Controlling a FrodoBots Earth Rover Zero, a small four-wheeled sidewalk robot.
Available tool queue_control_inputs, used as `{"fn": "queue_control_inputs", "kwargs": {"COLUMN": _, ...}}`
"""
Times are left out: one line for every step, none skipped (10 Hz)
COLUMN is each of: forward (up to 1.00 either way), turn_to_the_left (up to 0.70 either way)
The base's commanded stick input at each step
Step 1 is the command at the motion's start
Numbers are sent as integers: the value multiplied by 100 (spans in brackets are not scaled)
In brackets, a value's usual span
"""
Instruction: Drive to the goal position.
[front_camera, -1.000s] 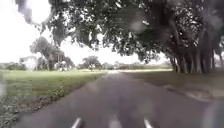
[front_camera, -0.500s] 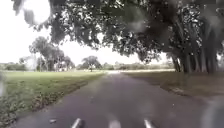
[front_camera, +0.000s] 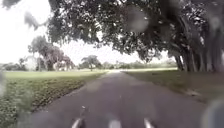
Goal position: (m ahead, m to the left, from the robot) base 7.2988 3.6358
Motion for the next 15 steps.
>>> {"fn": "queue_control_inputs", "kwargs": {"forward": 100, "turn_to_the_left": 0}}
{"fn": "queue_control_inputs", "kwargs": {"forward": 100, "turn_to_the_left": 0}}
{"fn": "queue_control_inputs", "kwargs": {"forward": 100, "turn_to_the_left": 0}}
{"fn": "queue_control_inputs", "kwargs": {"forward": 100, "turn_to_the_left": 0}}
{"fn": "queue_control_inputs", "kwargs": {"forward": 100, "turn_to_the_left": 0}}
{"fn": "queue_control_inputs", "kwargs": {"forward": 100, "turn_to_the_left": 0}}
{"fn": "queue_control_inputs", "kwargs": {"forward": 100, "turn_to_the_left": 0}}
{"fn": "queue_control_inputs", "kwargs": {"forward": 100, "turn_to_the_left": 0}}
{"fn": "queue_control_inputs", "kwargs": {"forward": 100, "turn_to_the_left": 0}}
{"fn": "queue_control_inputs", "kwargs": {"forward": 100, "turn_to_the_left": 0}}
{"fn": "queue_control_inputs", "kwargs": {"forward": 100, "turn_to_the_left": 0}}
{"fn": "queue_control_inputs", "kwargs": {"forward": 100, "turn_to_the_left": 0}}
{"fn": "queue_control_inputs", "kwargs": {"forward": 100, "turn_to_the_left": 0}}
{"fn": "queue_control_inputs", "kwargs": {"forward": 100, "turn_to_the_left": 0}}
{"fn": "queue_control_inputs", "kwargs": {"forward": 100, "turn_to_the_left": 0}}
